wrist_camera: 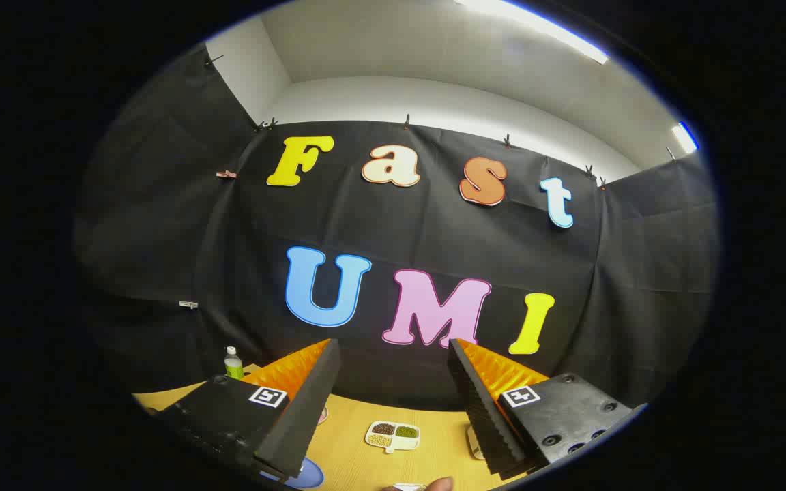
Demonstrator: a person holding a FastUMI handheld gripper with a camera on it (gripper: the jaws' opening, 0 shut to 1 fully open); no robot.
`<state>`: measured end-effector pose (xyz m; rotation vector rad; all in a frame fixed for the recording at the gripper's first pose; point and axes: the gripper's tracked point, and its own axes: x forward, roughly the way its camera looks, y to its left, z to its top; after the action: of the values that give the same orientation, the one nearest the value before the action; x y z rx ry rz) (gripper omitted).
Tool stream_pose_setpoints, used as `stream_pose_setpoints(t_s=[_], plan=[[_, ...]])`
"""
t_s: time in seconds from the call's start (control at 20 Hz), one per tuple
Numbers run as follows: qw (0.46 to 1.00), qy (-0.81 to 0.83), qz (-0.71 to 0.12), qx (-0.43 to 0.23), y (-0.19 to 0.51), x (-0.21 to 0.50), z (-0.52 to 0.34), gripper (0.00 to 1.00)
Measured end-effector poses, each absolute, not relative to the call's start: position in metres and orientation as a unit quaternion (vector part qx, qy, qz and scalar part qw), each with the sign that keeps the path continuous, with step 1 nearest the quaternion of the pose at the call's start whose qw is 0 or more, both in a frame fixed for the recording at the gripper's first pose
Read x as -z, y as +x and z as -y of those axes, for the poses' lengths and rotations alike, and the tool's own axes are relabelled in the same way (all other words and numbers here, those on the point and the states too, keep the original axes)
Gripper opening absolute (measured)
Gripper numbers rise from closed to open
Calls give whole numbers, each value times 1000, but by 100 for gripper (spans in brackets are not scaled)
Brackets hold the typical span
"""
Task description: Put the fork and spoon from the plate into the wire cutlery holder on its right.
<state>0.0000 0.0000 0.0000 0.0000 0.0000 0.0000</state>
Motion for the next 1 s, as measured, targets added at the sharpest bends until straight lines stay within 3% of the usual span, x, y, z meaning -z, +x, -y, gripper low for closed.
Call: stream_pose_setpoints(t_s=[1.0], plan=[[999, 21, -20, 20, -21, 9, 0, 98]])
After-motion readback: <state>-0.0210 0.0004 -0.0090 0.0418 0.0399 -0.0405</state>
